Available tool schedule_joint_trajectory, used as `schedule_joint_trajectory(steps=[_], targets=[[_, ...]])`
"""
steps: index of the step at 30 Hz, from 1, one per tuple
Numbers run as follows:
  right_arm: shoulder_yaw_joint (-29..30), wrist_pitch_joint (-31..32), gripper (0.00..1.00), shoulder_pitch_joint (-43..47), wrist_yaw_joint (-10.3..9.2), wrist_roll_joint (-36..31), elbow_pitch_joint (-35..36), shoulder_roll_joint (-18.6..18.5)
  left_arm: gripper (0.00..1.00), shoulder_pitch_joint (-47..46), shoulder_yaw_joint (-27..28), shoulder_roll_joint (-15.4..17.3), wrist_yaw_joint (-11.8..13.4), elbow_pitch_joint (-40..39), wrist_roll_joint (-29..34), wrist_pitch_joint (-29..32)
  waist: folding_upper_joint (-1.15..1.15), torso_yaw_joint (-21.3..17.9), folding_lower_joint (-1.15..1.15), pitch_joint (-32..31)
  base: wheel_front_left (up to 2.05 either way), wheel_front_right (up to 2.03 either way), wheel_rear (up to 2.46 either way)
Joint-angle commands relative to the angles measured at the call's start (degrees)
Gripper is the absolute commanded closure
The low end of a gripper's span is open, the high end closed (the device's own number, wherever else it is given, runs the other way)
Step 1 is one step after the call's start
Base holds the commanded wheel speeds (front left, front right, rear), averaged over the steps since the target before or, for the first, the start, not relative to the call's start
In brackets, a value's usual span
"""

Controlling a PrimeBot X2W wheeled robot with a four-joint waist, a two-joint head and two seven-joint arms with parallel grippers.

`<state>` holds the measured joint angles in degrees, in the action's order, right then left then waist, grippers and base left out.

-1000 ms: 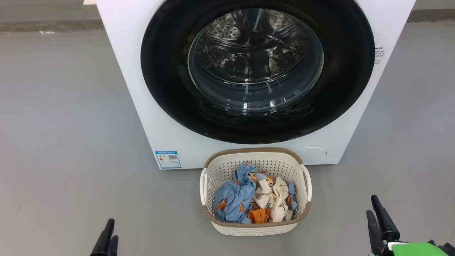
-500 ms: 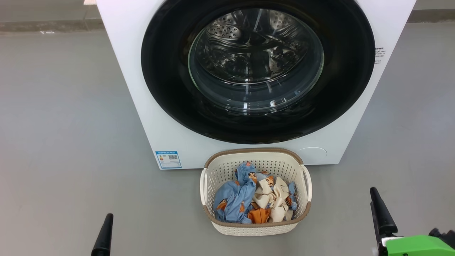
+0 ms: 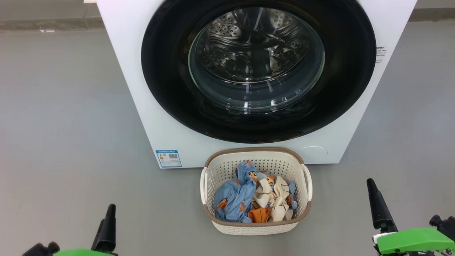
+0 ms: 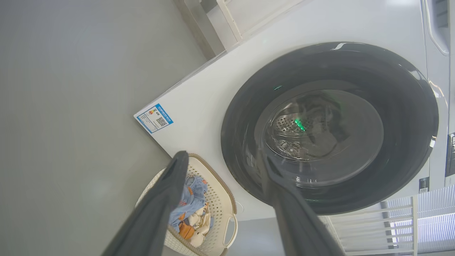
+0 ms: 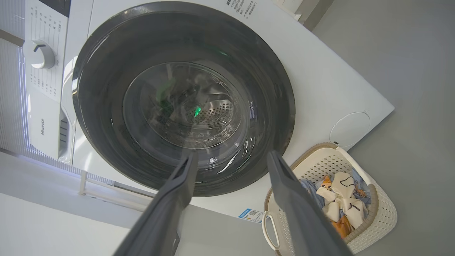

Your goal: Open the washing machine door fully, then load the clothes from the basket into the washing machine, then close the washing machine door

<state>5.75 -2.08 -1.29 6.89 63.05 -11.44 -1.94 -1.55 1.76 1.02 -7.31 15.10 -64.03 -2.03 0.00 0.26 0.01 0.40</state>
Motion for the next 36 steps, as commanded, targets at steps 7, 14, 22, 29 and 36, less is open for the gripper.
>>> schedule_joint_trajectory(steps=[7,14,22,29,36], targets=[[-2.24,-1.8,0.0,-2.77,0.28,-8.82,2.88,-1.53,0.0,-2.59,-0.39,2.13,-0.08,-2.81,8.68,-1.78,0.0,0.14,0.0,0.04,0.0,0.0,0.0],[-2.85,-2.81,0.0,-2.91,0.31,-13.48,3.35,-1.86,0.0,-2.73,-1.11,3.0,-0.09,-3.31,14.35,-2.79,0.0,0.17,0.0,0.11,0.0,0.0,0.0],[-3.6,-4.15,0.0,-3.05,0.35,-19.89,3.22,-2.79,0.0,-2.78,-1.39,3.81,-0.1,-3.64,21.55,-4.15,0.0,0.21,0.0,0.26,0.0,0.0,0.0],[-3.96,-5.32,0.0,-3.06,0.38,-25.18,3.13,-3.23,0.0,-2.64,-1.14,4.25,-0.11,-3.92,28.12,-5.33,0.0,0.23,0.0,0.3,0.0,0.0,0.0],[-4.34,-6.49,0.0,-2.95,0.41,-30.37,2.79,-3.74,0.0,-2.41,-0.82,4.51,-0.01,-4.08,34.39,-6.5,0.0,0.24,0.0,0.36,0.0,0.0,0.0]])
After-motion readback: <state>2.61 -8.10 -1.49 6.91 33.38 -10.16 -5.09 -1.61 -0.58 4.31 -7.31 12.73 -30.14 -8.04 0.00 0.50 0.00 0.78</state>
